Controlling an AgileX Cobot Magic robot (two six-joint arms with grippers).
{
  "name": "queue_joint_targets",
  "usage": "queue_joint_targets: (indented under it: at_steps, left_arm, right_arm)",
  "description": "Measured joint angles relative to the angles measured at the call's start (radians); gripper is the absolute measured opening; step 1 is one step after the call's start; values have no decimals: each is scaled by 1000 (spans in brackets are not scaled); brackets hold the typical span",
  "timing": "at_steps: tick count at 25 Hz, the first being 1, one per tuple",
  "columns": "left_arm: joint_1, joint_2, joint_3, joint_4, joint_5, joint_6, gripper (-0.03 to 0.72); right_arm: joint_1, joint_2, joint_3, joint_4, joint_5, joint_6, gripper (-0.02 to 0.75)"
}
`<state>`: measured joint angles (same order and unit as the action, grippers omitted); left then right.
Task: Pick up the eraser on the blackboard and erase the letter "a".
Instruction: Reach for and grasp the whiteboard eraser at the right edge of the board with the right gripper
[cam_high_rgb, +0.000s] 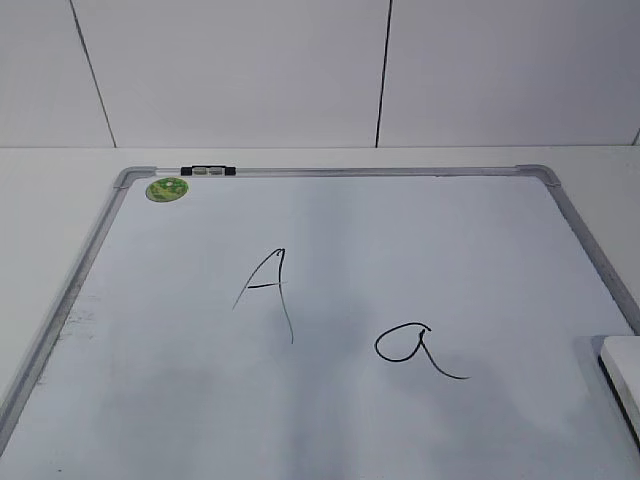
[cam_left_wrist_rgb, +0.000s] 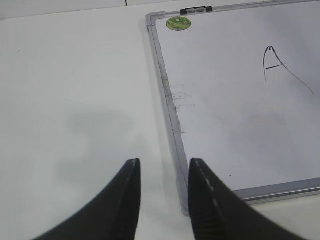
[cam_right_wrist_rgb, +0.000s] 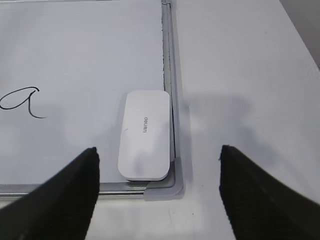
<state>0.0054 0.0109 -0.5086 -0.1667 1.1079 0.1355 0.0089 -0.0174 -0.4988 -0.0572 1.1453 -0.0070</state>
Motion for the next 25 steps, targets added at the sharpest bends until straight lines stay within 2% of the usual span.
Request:
queue_joint_targets:
  at_steps: [6,16,25]
  left_arm:
    - [0,0,0,0,0,0,245]
    - [0,0,0,0,0,0,244]
    - [0,0,0,0,0,0,245]
  right_arm:
    - [0,15,-64,0,-18,0,593]
    - [0,275,-179,2,-46,-12,593]
    - [0,491,-211,29,-46,-16,593]
